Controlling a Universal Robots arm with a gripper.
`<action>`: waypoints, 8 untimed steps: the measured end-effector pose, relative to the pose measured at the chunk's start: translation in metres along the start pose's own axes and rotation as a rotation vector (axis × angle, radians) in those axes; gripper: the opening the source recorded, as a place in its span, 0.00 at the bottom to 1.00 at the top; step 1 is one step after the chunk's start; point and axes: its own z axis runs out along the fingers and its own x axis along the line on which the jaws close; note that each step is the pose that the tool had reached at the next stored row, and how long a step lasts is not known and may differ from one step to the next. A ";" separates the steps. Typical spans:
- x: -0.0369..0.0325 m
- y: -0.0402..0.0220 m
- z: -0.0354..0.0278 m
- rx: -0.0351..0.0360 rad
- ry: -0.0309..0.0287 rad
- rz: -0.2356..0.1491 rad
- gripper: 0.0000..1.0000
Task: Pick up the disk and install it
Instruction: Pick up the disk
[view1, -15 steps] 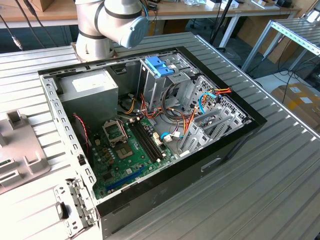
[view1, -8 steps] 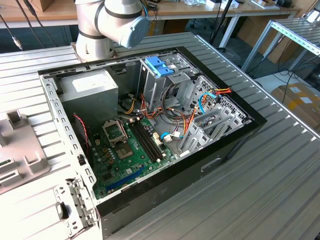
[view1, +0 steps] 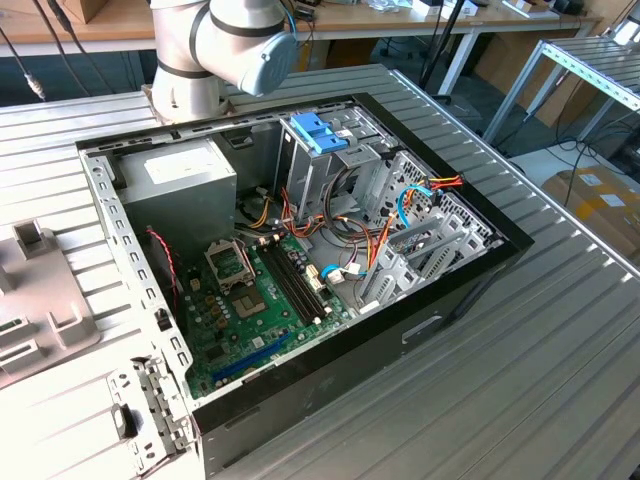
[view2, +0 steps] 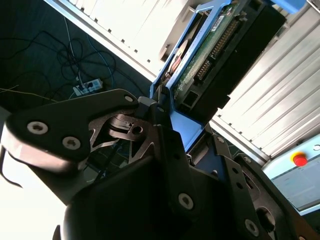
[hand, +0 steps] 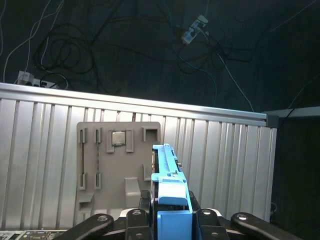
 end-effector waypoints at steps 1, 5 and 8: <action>0.0000 -0.0006 0.0000 0.0001 0.0000 0.000 0.37; 0.0003 -0.0036 -0.0002 0.0000 0.0000 0.000 0.37; 0.0005 -0.0058 -0.0003 0.0000 0.0000 0.000 0.37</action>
